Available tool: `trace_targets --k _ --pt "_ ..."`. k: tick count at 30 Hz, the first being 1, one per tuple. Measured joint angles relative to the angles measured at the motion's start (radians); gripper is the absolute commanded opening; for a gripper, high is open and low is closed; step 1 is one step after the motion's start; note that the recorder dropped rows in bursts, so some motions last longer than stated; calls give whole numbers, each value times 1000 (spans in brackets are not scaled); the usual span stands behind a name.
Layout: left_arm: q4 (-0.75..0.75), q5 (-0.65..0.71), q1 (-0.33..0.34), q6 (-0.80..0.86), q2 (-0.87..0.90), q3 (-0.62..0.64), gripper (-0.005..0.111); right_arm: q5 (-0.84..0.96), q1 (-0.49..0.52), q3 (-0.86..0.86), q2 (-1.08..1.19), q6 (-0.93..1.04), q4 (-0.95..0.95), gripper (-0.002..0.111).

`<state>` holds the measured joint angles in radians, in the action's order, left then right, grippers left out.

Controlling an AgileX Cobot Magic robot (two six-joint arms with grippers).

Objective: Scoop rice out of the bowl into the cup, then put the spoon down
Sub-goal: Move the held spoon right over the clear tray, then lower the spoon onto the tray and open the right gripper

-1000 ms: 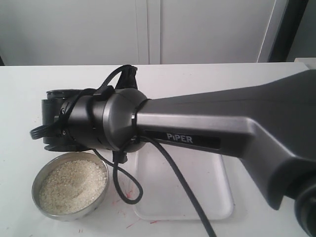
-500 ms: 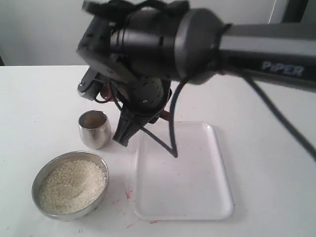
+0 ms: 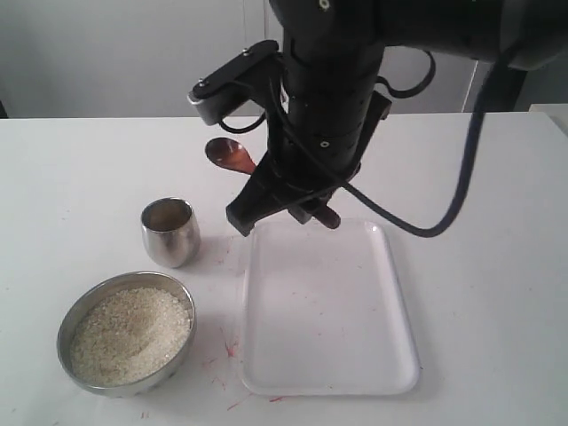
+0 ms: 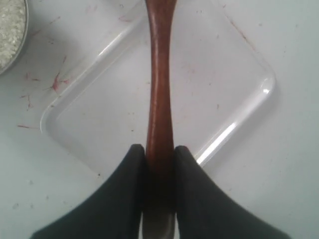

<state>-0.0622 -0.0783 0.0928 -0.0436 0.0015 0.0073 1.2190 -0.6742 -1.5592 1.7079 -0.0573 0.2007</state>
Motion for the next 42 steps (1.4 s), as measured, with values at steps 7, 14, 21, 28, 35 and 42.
trace_targets --k 7,14,21,28,35,42 --pt "0 0 0 0 0 0 14 0 53 127 -87 0 -31 0" --pt "0 0 0 0 0 0 14 -16 116 265 -205 -36 -49 0" --pt "0 0 0 0 0 0 14 -173 145 448 -314 -160 -137 0" --pt "0 0 0 0 0 0 14 -458 145 626 -313 -302 -221 0" --pt "0 0 0 0 0 0 14 -611 145 670 -235 -410 -225 0" --pt "0 0 0 0 0 0 14 -721 145 674 -118 -479 -225 0"
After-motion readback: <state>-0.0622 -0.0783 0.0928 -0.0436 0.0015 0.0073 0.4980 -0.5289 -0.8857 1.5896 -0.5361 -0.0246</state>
